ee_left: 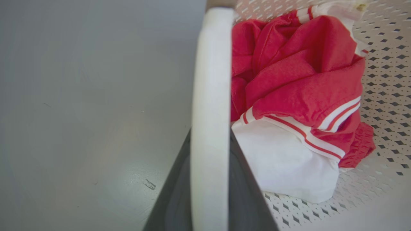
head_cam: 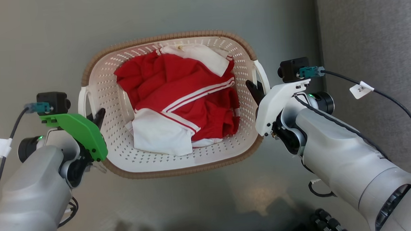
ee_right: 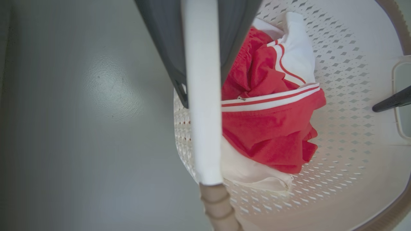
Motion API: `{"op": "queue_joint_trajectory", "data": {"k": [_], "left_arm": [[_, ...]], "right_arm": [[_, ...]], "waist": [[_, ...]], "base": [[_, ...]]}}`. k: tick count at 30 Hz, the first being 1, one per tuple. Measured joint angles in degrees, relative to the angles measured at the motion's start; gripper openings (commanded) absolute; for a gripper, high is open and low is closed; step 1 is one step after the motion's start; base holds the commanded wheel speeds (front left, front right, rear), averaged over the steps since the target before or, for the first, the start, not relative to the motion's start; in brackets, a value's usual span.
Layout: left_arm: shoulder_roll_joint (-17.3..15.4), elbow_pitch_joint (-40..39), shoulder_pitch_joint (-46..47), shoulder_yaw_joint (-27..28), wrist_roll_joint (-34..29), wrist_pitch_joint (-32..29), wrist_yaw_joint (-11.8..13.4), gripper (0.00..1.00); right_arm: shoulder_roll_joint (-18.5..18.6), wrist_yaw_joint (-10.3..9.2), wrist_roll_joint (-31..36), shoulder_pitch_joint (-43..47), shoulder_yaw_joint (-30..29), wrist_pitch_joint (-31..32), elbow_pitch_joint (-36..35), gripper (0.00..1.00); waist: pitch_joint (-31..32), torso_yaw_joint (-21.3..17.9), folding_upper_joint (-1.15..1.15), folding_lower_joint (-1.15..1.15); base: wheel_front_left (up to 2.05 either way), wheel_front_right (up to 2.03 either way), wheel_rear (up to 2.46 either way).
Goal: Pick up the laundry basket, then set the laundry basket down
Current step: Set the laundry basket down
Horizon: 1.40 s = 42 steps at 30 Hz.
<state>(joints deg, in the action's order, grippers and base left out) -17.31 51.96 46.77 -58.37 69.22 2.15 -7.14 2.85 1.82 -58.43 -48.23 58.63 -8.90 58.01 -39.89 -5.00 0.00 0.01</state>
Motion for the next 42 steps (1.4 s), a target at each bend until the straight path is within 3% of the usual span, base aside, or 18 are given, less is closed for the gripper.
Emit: {"op": "queue_joint_trajectory", "data": {"k": [14,36,37,38,42], "left_arm": [[-0.1,1.1,2.5,-0.8,-0.6,2.5,-0.3,0.0],[0.1,1.9,4.8,-2.2,-0.9,5.0,-0.4,0.0],[0.2,1.9,4.8,-2.2,-0.9,5.0,-0.4,0.37],[0.2,1.8,4.8,-2.2,-0.8,5.0,-0.4,1.0],[-0.1,2.0,4.9,-2.1,-0.6,5.2,-0.4,1.0]], "right_arm": [[0.0,-0.43,-0.7,-1.9,1.0,-2.8,-0.1,0.0],[0.0,-0.96,-3.1,-3.4,2.6,-4.2,0.6,0.0],[0.0,-1.0,-3.3,-3.4,2.6,-4.2,0.7,0.25],[0.0,-1.01,-3.7,-3.4,2.7,-4.2,0.9,0.98],[0.5,-1.0,-5.0,-3.4,2.7,-3.8,1.4,1.0]], "waist": [[-7.9,-0.1,0.0,-0.01],[-12.1,0.6,0.0,-0.01],[-12.1,0.6,0.0,-0.01],[-12.2,0.6,0.0,-0.01],[-12.2,0.7,0.0,-0.01]], "base": [[0.0,0.0,0.0],[0.0,0.0,0.0],[0.0,0.0,0.0],[0.0,0.0,0.0],[0.0,0.0,0.0]]}}
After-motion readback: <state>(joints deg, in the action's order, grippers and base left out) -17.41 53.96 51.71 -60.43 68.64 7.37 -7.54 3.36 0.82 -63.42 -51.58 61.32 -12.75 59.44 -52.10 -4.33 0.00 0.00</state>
